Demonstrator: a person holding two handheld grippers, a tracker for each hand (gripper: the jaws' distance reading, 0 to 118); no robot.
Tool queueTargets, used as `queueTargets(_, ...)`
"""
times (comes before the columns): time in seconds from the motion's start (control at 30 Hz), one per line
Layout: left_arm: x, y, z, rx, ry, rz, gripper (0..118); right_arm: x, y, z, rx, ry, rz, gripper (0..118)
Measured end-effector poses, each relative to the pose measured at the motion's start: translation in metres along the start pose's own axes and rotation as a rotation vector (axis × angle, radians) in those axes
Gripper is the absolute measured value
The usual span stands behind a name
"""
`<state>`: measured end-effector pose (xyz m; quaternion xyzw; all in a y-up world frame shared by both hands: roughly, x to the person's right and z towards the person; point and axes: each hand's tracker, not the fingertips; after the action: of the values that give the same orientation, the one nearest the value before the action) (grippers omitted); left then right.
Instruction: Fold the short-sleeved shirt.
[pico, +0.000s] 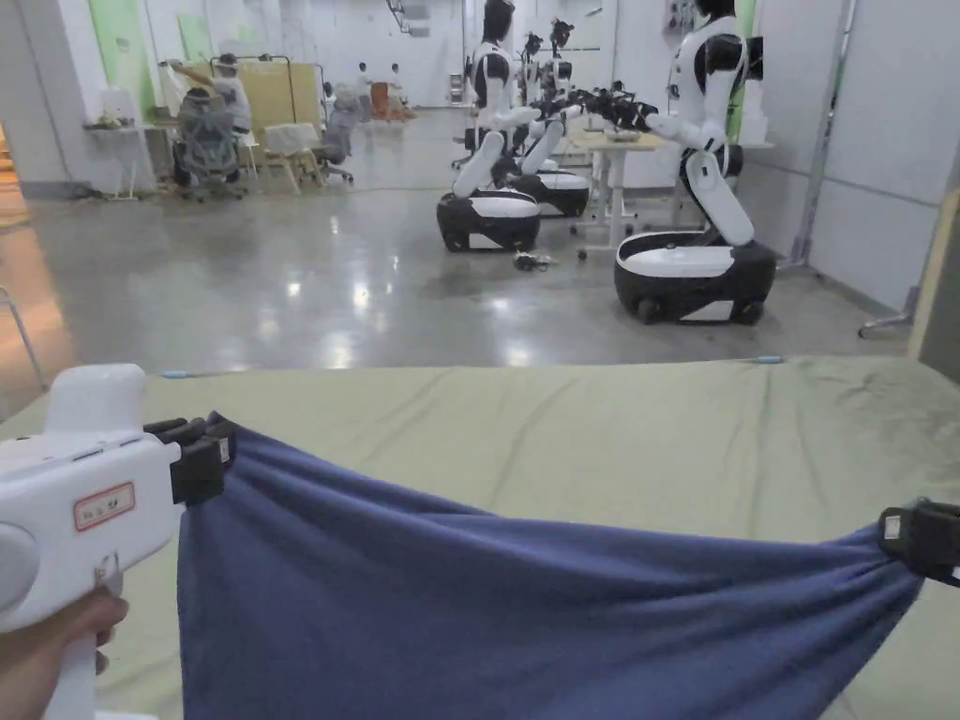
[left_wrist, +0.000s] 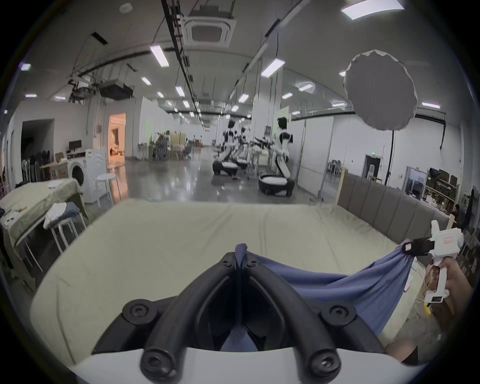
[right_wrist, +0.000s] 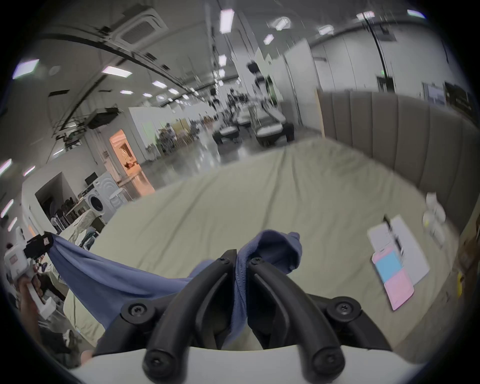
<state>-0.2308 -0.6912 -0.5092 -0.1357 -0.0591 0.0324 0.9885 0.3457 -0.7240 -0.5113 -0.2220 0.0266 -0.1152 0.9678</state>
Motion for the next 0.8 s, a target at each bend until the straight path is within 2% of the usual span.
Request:
queueTargets(0.17,-0.023,0.053,0.031,0.062,0.029,-0.012,1,-0.032,0.054,0.047,0.135,0.021,0.093,8)
queueTargets(0.43,-0.031,0.111,0.043,0.11,0.077,-0.033,1,-0.081,0.115,0.057,0.216,0.013,0.193,8)
queueTargets(0.6,-0.043,0.152,0.011,0.117,0.107,-0.024,1,-0.114,0.152,0.028,0.251,-0.021,0.281,8)
queueTargets(0.8,-0.048,0.205,-0.046,0.14,0.179,-0.087,1,-0.133,0.201,-0.047,0.261,-0.049,0.312,8)
